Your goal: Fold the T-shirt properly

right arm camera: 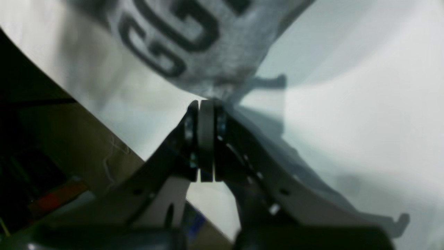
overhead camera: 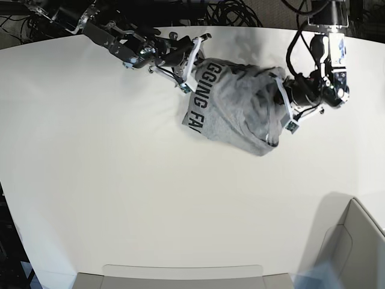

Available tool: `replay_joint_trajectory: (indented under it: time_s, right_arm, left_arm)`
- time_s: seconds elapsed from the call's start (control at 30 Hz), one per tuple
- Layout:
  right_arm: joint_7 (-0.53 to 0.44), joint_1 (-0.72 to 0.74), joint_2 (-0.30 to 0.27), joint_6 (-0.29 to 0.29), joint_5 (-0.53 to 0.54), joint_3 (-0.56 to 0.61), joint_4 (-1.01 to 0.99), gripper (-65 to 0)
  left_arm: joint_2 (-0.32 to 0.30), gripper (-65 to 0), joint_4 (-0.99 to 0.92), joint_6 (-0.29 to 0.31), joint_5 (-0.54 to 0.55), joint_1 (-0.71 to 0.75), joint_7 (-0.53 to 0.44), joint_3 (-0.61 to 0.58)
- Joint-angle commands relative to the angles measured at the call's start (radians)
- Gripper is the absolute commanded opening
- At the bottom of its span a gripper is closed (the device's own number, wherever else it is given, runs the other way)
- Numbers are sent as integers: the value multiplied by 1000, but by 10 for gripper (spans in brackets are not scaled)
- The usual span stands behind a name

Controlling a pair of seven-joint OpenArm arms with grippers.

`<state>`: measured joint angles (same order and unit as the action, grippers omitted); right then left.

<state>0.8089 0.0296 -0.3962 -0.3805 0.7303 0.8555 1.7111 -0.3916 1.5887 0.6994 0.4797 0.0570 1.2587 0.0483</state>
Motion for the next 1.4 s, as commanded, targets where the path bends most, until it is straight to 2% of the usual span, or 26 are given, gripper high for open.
replay_joint_trajectory:
  time_s: [0.0, 0.13, 0.2, 0.3, 0.37, 0.43, 0.53, 0.57, 0.6, 0.7, 0.8, 0.9, 0.97, 1.03, 1.13, 1.37]
  right_arm:
    - [8, 26, 15, -8, -15, 23, -13, -650]
    - [-23, 119, 98, -8, -16, 164, -92, -650]
    - [-23, 146, 118, -10, -16, 210, -99, -650]
    - [-24, 146, 108, -10, -16, 222, -58, -650]
    - [-26, 137, 72, -18, -16, 215, -6, -650]
    - [-30, 117, 24, -21, -18, 166, 63, -650]
    - [-66, 25, -56, -21, -30, -3, 182, -650]
    - [-73, -15, -82, -21, -28, -83, 212, -650]
    - [-72, -59, -105, -21, -27, -183, 237, -650]
    - [-72, -159, -139, -13, -24, -402, 251, -650]
    - [-72, -227, -155, -12, -28, -536, 246, -650]
    - [-72, -282, -177, -12, -28, -621, 246, -650]
    - [-72, -313, -192, -10, -28, -657, 241, -650]
    - [-72, -328, -197, -10, -28, -674, 231, -650]
    - [-72, -331, -197, -10, -30, -674, 215, -650]
    - [-72, -331, -197, -8, -30, -666, 211, -650]
  left_arm:
    - [-10, -650, 3, -1, 0, -42, -4, -18]
    - [1, -650, -60, -1, 1, -211, -9, -117]
    - [18, -650, -84, -1, 1, -276, -9, -127]
    - [23, -650, -81, -1, 1, -342, -4, -87]
    - [26, -650, -58, -1, 3, -355, -3, -32]
    - [29, -650, -9, -1, 3, -354, 6, 17]
    - [101, -650, 106, -1, 3, -337, 48, 71]
    - [127, -650, 158, -17, 3, -308, 54, 75]
    - [162, -650, 224, -74, 3, -270, 54, 72]
    - [244, -650, 342, -183, 3, -187, 52, 20]
    - [297, -650, 385, -263, 3, -110, 48, -34]
    - [337, -650, 382, -300, 3, -19, -43, -71]
    - [339, -650, 382, -303, 3, 43, -127, -118]
    - [337, -650, 373, -303, 3, 77, -169, -164]
    - [334, -650, 319, -303, 1, 93, -167, -212]
    - [221, -650, 147, -303, 1, 94, -169, -272]
